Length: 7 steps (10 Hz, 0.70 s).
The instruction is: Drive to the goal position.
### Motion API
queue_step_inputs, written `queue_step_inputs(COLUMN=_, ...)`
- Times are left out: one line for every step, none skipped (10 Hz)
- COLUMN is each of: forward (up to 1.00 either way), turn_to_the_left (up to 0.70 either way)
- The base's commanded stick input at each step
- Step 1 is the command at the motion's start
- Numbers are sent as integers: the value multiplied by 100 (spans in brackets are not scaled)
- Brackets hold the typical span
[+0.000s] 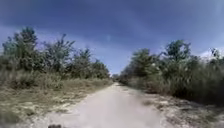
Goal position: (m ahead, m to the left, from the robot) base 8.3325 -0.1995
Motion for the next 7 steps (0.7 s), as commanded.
queue_step_inputs(forward=50, turn_to_the_left=50)
queue_step_inputs(forward=50, turn_to_the_left=9)
queue_step_inputs(forward=50, turn_to_the_left=0)
queue_step_inputs(forward=50, turn_to_the_left=0)
queue_step_inputs(forward=50, turn_to_the_left=0)
queue_step_inputs(forward=50, turn_to_the_left=0)
queue_step_inputs(forward=50, turn_to_the_left=0)
